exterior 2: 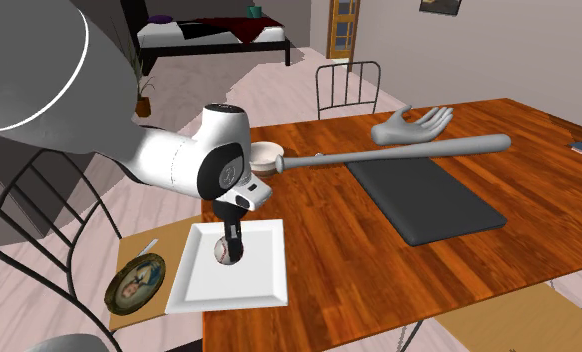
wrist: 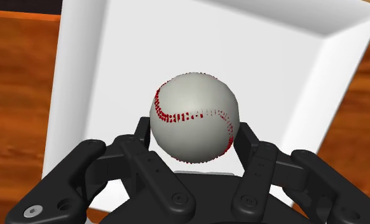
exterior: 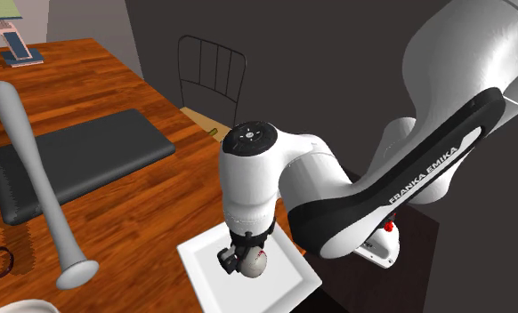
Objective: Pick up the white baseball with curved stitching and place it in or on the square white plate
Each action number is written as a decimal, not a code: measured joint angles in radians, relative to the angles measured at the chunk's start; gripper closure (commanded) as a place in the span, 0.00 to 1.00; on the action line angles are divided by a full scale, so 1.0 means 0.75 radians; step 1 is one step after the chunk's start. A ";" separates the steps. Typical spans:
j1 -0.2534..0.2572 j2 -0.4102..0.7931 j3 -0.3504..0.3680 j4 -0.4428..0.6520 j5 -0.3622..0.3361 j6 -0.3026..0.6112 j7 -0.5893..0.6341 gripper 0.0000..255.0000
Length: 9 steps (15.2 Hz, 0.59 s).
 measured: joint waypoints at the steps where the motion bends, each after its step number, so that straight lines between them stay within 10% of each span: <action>1: 0.000 0.002 0.001 -0.002 0.000 0.004 0.000 1.00; 5: -0.001 0.004 0.001 -0.004 -0.001 0.009 0.001 1.00; 6: -0.001 0.004 0.002 -0.004 -0.001 0.009 0.001 0.00; 9: -0.001 0.004 0.002 -0.004 -0.001 0.009 0.001 0.00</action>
